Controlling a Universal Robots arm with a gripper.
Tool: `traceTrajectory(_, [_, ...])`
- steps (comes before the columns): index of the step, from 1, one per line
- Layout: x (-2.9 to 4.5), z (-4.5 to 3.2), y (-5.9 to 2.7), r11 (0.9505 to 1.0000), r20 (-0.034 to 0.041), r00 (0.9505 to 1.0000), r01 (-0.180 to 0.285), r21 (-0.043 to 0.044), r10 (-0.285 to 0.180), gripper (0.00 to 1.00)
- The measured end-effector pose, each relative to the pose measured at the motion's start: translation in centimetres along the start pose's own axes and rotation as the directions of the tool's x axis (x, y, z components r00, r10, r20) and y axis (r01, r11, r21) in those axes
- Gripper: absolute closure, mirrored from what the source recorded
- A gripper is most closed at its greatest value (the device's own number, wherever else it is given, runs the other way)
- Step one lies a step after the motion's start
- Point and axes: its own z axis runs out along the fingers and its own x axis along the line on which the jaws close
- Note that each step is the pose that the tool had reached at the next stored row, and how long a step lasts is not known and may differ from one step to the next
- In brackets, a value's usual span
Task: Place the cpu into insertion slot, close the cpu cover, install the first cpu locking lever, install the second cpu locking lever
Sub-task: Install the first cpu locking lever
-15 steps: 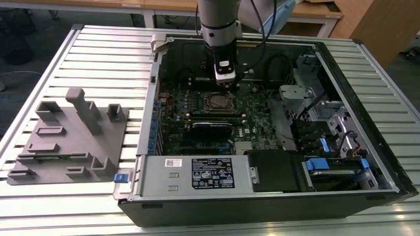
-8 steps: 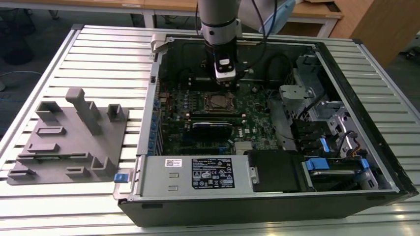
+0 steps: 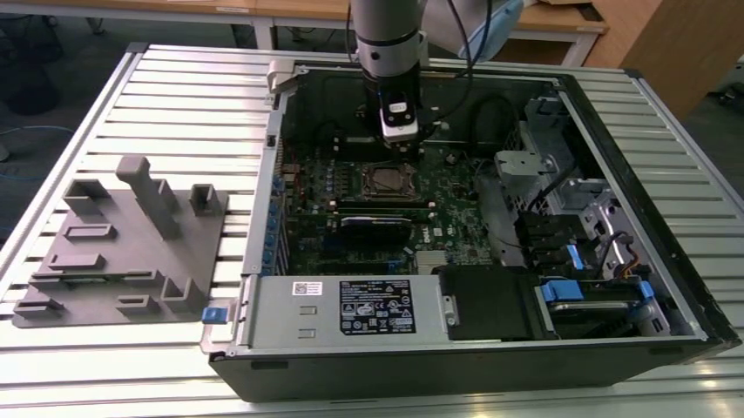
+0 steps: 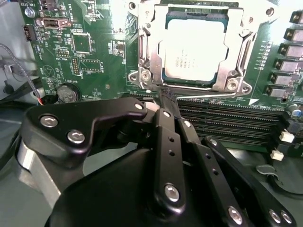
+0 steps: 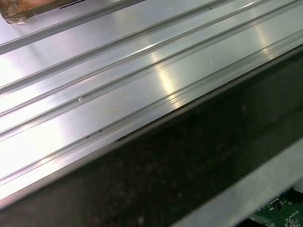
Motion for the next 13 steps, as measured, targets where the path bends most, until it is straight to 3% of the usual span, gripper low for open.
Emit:
traceTrajectory(4, [0.01,0.02,-0.01,0.9999,0.0042,1.0,-0.001,-0.0113,0.001,0.89])
traceTrajectory(13, [0.21,0.01,-0.11,0.9994,0.0027,1.0,-0.006,-0.0343,0.006,0.89])
